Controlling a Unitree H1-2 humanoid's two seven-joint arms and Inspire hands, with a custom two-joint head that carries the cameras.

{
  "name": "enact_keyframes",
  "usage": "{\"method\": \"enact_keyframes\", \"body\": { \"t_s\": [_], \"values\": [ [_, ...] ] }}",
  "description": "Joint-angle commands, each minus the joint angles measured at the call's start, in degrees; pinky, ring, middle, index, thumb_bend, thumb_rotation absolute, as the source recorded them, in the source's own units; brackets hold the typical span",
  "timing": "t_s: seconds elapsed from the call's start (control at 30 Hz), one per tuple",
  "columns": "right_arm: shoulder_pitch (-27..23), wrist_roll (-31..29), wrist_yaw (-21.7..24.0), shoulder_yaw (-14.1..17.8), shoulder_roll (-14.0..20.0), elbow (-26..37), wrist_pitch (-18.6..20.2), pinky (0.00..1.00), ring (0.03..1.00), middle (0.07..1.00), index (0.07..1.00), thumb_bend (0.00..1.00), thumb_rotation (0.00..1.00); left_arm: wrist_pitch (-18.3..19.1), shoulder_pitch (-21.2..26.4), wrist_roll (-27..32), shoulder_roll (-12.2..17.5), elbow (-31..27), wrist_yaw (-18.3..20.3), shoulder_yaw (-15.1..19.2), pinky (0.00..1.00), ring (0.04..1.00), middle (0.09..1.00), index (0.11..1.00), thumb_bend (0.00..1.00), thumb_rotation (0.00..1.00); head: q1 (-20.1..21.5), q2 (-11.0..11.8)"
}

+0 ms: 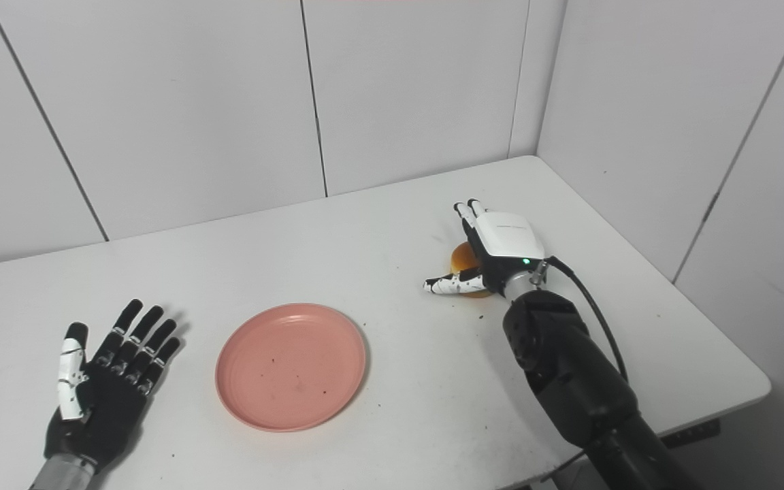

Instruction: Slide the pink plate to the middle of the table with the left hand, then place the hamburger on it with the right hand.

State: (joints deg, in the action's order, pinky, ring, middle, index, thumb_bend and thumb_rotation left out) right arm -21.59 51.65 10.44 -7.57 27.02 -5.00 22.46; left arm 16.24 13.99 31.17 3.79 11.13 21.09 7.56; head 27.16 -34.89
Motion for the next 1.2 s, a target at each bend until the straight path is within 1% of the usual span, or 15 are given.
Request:
{"method": "enact_keyframes", "body": {
  "t_s": [0.0, 0.17, 0.27, 0.4, 0.5, 0.6, 0.77, 0.83, 0.87, 0.9, 0.97, 1.0, 1.03, 1.07, 1.17],
  "values": [
    [-2.90, 0.40, -0.35, 0.35, 1.80, 1.18, 1.05, 0.87, 0.949, 1.000, 0.959, 0.99, 0.59, 2.34, -1.11, -0.54, 0.92, 0.65, -1.00, 0.03, 0.99, 0.944, 0.948, 0.954, 0.50, 1.00, -0.14, 0.03],
    [-3.13, -0.25, 0.23, 0.20, 1.60, 0.62, 1.74, 0.86, 0.939, 0.979, 0.954, 0.97, 0.56, 2.52, -1.24, -0.76, 0.83, 0.21, -1.50, 0.01, 0.98, 0.937, 0.941, 0.948, 0.50, 1.00, -0.25, -0.10],
    [-3.43, -0.80, 0.15, 0.16, 1.52, 0.10, 1.65, 0.85, 0.913, 0.942, 0.937, 0.95, 0.50, 2.65, -1.28, -0.58, 0.78, 0.10, -1.54, 0.13, 0.98, 0.939, 0.943, 0.949, 0.50, 1.00, -0.27, -0.25],
    [-3.85, -1.11, 0.65, -0.22, 2.02, -0.20, 1.72, 0.83, 0.887, 0.916, 0.922, 0.94, 0.46, 2.68, -1.25, -0.58, 0.77, 0.13, -1.43, 0.15, 0.98, 0.942, 0.944, 0.951, 0.50, 1.00, -0.34, -0.35],
    [-4.34, -0.85, 2.29, -0.56, 2.32, -0.30, 2.97, 0.80, 0.868, 0.909, 0.920, 0.93, 0.46, 2.59, -1.26, -0.70, 0.75, 0.10, -1.50, 0.13, 0.98, 0.935, 0.936, 0.943, 0.50, 1.00, -0.34, -0.35],
    [-4.70, -1.36, 3.49, -0.60, 2.42, -0.62, 3.40, 0.73, 0.851, 0.902, 0.918, 0.92, 0.45, 2.60, -1.28, -0.78, 0.78, -0.01, -1.54, 0.09, 0.98, 0.935, 0.935, 0.940, 0.50, 1.00, -0.16, -0.34],
    [-5.75, -2.81, 3.04, -0.52, 1.31, -3.43, 3.43, 0.66, 0.825, 0.882, 0.894, 0.93, 0.43, 3.00, -1.33, -0.47, 0.71, -0.19, -1.67, 0.28, 0.99, 0.939, 0.942, 0.945, 0.50, 1.00, -0.25, -0.43],
    [-6.26, -3.59, 2.28, -0.53, 0.73, -4.65, 2.97, 0.63, 0.798, 0.863, 0.865, 0.92, 0.39, 3.00, -1.33, -0.40, 0.68, -0.17, -1.62, 0.36, 0.98, 0.939, 0.942, 0.946, 0.50, 1.00, -0.25, -0.43],
    [-6.43, -4.04, 1.85, -0.48, 0.53, -5.00, 2.64, 0.51, 0.646, 0.737, 0.806, 0.87, 0.33, 3.00, -1.32, -0.34, 0.65, -0.19, -1.55, 0.37, 0.99, 0.940, 0.943, 0.948, 0.50, 1.00, -0.41, -0.55],
    [-6.58, -4.47, 1.41, -0.46, 0.38, -5.34, 2.34, 0.45, 0.567, 0.663, 0.755, 0.82, 0.29, 2.92, -1.32, -0.37, 0.67, -0.19, -1.43, 0.32, 0.99, 0.942, 0.944, 0.949, 0.50, 1.00, -0.41, -0.55],
    [-6.86, -5.11, 0.39, -0.71, 0.33, -6.11, 1.81, 0.41, 0.522, 0.617, 0.713, 0.79, 0.26, 2.67, -1.32, -0.57, 0.67, -0.17, -1.39, 0.23, 0.99, 0.943, 0.945, 0.951, 0.50, 1.00, -0.49, -0.59],
    [-6.99, -5.32, -0.13, -0.89, 0.36, -6.51, 1.55, 0.35, 0.445, 0.537, 0.603, 0.66, 0.20, 2.54, -1.31, -0.70, 0.65, -0.15, -1.43, 0.20, 0.99, 0.940, 0.941, 0.947, 0.50, 1.00, -0.49, -0.59],
    [-7.11, -5.26, -0.59, -1.14, 0.36, -6.70, 1.55, 0.32, 0.405, 0.495, 0.546, 0.59, 0.17, 2.46, -1.32, -0.75, 0.63, -0.17, -1.47, 0.20, 0.99, 0.938, 0.939, 0.946, 0.50, 1.00, -0.49, -0.59],
    [-7.19, -5.27, -0.93, -1.36, 0.40, -6.81, 1.61, 0.29, 0.383, 0.471, 0.512, 0.54, 0.15, 2.42, -1.32, -0.77, 0.63, -0.18, -1.49, 0.19, 0.99, 0.938, 0.937, 0.942, 0.51, 1.00, -0.49, -0.59],
    [-7.04, -6.01, -1.99, -1.46, 0.91, -6.40, 1.37, 0.28, 0.369, 0.458, 0.492, 0.51, 0.14, 2.35, -1.25, -0.72, 0.52, -0.12, -1.42, 0.15, 0.99, 0.939, 0.938, 0.945, 0.51, 1.00, -0.67, -0.55]
  ]
}}
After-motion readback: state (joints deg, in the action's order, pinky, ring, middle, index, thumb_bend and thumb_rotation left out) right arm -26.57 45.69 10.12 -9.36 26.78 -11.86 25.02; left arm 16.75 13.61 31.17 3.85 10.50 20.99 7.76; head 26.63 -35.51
